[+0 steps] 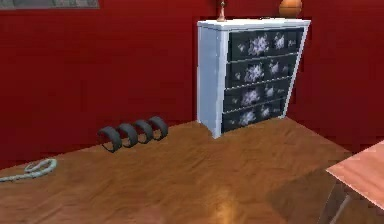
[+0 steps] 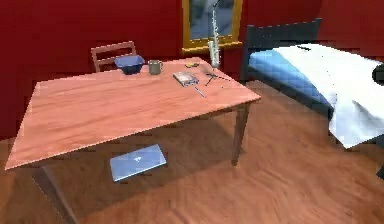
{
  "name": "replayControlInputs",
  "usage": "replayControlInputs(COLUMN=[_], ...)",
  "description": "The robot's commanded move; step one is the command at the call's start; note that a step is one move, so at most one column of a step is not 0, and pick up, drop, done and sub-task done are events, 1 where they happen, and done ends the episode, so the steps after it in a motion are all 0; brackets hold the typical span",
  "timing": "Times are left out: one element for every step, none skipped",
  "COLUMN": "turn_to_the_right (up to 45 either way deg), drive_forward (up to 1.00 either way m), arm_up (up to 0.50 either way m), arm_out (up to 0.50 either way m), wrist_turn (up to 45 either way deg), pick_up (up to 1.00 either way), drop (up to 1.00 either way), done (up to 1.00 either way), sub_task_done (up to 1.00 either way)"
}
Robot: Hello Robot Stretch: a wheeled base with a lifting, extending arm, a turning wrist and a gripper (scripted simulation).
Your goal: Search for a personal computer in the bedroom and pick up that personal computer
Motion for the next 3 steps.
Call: replayControlInputs(turn_to_the_right=[0.0, 24.0, 0.0], drive_forward=[0.75, 0.0, 0.7], arm_up=[0.0, 0.0, 0.0], arm_out=[0.0, 0.0, 0.0], wrist_turn=[0.0, 0.0, 0.0], pick_up=[0.0, 0.0, 0.0], drop=[0.0, 0.0, 0.0], done=[0.0, 0.0, 0.0], sub_task_done=[0.0, 0.0, 0.0])
